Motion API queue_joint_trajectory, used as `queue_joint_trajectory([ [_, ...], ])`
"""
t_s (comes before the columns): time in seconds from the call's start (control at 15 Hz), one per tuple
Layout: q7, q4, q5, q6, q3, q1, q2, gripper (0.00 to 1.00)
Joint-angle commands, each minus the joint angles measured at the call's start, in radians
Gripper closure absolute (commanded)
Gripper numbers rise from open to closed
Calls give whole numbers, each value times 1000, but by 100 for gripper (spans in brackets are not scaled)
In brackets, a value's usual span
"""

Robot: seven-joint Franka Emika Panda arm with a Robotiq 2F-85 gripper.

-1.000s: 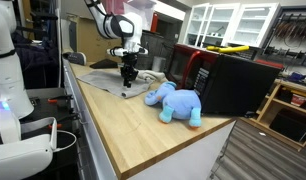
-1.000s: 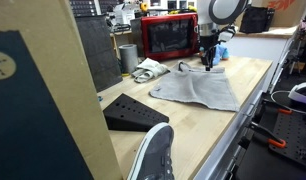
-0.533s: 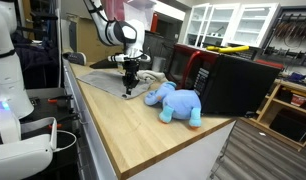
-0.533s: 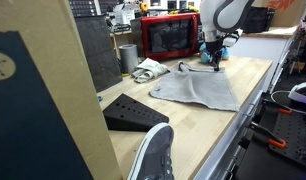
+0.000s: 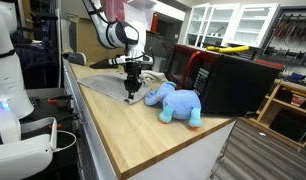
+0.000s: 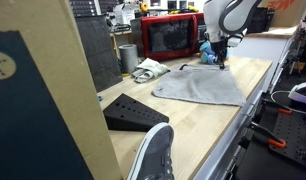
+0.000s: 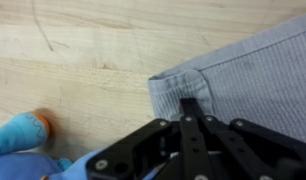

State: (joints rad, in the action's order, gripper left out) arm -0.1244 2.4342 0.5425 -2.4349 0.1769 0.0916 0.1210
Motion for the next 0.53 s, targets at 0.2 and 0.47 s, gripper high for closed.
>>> queue_joint_trajectory([
  [0.2, 143, 30, -20, 13, 19, 55, -111, 96],
  [0.47, 350, 27, -125, 65, 21, 84, -263, 62],
])
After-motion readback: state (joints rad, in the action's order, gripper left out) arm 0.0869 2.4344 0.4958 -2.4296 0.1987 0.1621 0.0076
